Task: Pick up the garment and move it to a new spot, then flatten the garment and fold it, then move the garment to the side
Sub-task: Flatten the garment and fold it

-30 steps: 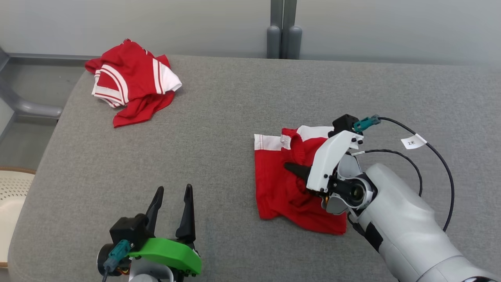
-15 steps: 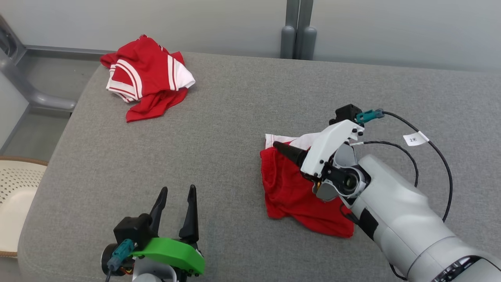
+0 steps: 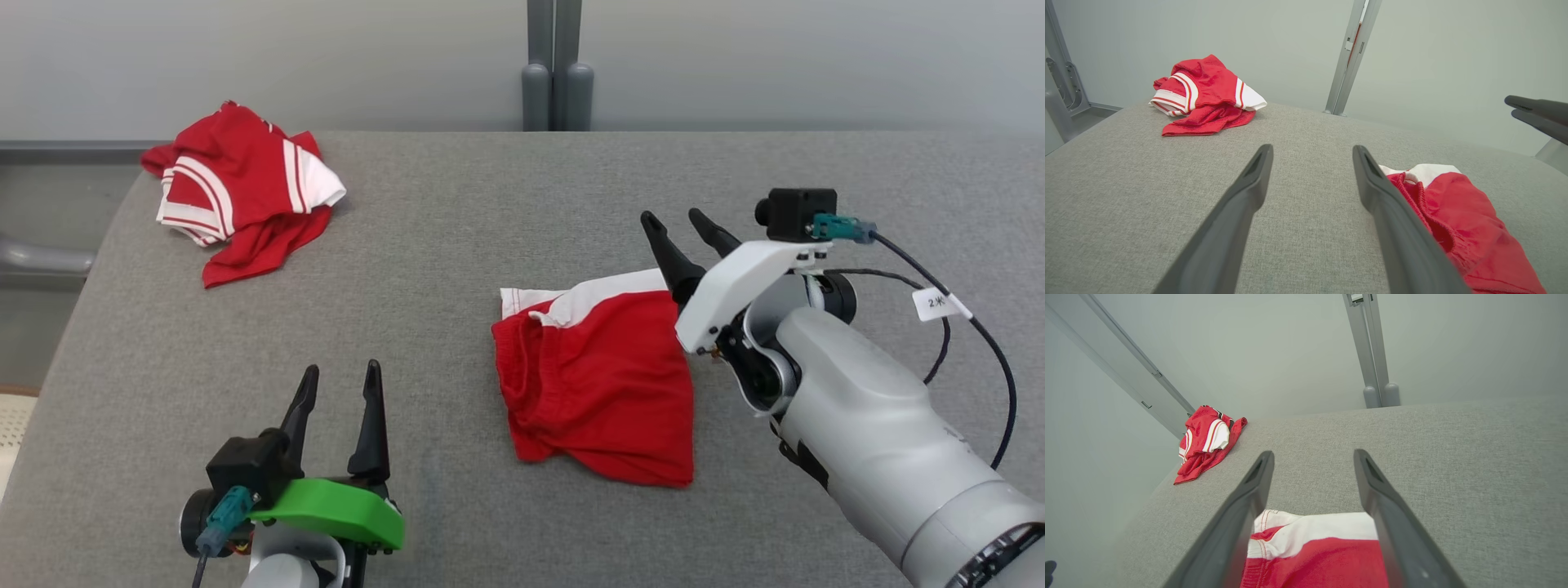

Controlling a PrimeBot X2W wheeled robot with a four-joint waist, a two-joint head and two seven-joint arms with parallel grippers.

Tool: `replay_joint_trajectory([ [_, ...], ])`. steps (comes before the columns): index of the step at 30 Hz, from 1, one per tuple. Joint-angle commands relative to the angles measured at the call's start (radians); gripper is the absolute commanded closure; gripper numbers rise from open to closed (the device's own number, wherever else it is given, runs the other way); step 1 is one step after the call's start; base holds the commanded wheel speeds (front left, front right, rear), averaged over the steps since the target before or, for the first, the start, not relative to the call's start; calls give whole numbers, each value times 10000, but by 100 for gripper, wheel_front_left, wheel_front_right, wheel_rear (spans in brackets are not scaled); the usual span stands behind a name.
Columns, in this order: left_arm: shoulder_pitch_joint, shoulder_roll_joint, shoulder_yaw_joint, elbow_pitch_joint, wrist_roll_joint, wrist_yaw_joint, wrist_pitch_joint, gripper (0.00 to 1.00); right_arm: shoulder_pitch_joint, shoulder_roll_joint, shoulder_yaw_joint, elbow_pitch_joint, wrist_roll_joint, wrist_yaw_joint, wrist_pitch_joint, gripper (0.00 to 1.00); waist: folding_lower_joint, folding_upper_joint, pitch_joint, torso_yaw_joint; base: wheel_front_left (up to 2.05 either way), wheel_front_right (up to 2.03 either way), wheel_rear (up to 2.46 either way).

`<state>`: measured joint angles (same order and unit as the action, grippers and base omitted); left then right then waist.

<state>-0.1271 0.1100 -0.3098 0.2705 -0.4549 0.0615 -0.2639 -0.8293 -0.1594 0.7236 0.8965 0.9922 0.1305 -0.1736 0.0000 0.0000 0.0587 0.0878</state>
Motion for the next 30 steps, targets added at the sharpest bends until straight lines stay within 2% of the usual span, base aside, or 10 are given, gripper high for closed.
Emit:
replay_joint_trajectory([
  [1,-108,117,85,-59,120,79,-3,0,266,-134,63,-61,-351,4,-384,0,0,0,-126,-370,0,0,0],
  [5,70,112,304,-223,206,154,-4,0,856,-410,-440,-232,-1100,4,-886,0,0,0,-198,-673,0,0,0],
  [9,280,117,519,-373,329,185,-3,0,1887,-618,-2173,-1410,-2526,4,-916,0,0,0,-241,-876,0,0,0],
  [11,419,111,614,-436,422,181,-3,0,2704,-580,-3183,-2232,-3627,4,-913,0,0,0,-265,-937,0,0,0],
  [14,673,57,758,-516,545,175,-3,0,4031,-137,-4539,-3627,-5132,4,-916,0,0,0,-323,-998,0,0,0],
  [18,1014,-61,955,-592,664,123,-3,0,5605,544,-5771,-5086,-6322,3,-918,0,0,0,-383,-1060,0,0,0],
  [22,1295,-150,1102,-637,757,47,-3,0,6530,941,-6261,-5921,-6822,3,-917,0,0,0,-453,-1087,0,0,0],
  [30,1488,-233,1369,-629,1222,-37,-5,0,7207,1077,-6431,-6288,-7338,3,-920,0,0,0,-545,-1069,0,0,0],
])
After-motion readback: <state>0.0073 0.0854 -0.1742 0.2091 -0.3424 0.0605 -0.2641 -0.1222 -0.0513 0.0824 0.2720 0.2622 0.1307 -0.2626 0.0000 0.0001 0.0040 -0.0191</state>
